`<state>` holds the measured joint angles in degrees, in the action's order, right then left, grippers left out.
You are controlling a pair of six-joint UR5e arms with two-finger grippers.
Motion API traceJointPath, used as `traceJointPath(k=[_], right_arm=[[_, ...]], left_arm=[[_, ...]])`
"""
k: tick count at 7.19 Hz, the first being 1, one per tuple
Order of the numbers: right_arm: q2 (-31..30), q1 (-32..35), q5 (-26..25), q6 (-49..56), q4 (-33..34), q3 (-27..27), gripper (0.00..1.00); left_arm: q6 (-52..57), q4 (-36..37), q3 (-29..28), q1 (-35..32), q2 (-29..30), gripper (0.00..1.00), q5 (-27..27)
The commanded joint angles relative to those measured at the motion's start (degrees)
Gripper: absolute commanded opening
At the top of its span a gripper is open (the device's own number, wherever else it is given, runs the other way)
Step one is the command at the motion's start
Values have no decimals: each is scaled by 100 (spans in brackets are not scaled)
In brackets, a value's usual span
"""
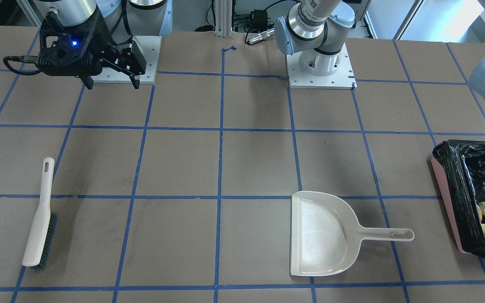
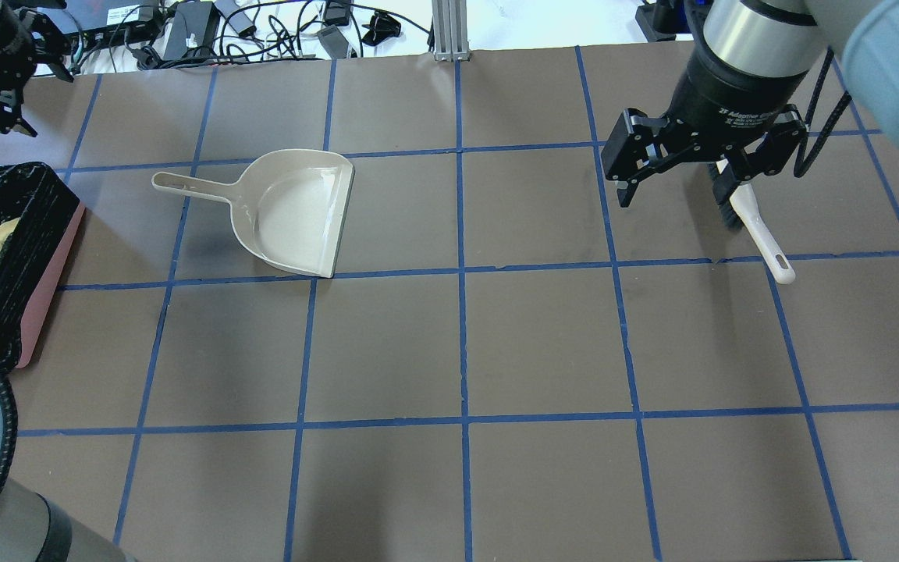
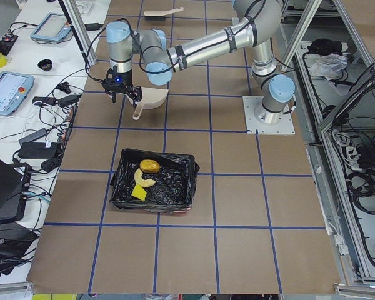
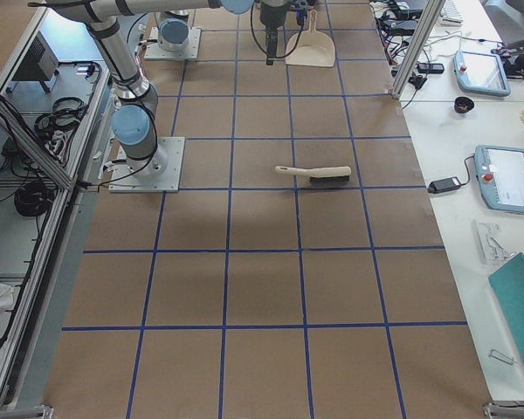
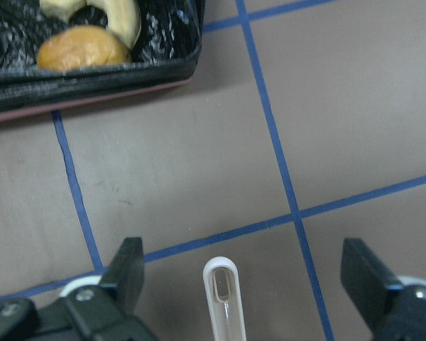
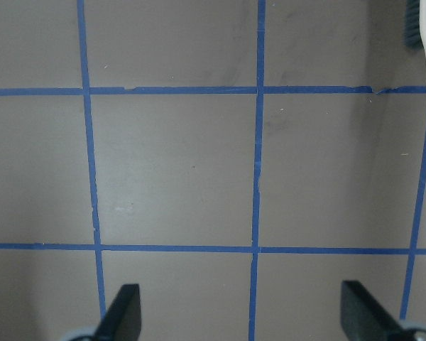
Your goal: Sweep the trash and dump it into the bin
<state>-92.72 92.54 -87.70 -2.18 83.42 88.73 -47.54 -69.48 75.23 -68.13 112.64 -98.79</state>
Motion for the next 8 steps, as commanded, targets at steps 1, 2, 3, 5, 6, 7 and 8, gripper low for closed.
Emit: traceJointPath(k=[1, 2, 3, 5, 6, 7, 8], right_arm=[[-1, -43, -167, 138, 138, -32, 100], [25, -52, -290, 182, 209, -14, 100], [43, -217, -204, 183, 149, 21, 100], [43, -403, -221, 209, 105, 30, 100], [35, -403, -273, 209, 78, 39, 100], [34, -395, -274, 209, 70, 65, 100], [8, -395, -256, 183, 69, 196, 100]], left_arm=[[1119, -380, 9, 422, -311, 100, 192], [1576, -530, 79, 571, -434, 100, 194], [2181, -706, 123, 668, -514, 100, 211], [2941, -822, 237, 635, -637, 100, 246], [3152, -1335, 264, 599, -794, 100, 664], [3798, -1566, 273, 547, -970, 100, 1008], [4509, -1621, 307, 303, -1085, 100, 1020]])
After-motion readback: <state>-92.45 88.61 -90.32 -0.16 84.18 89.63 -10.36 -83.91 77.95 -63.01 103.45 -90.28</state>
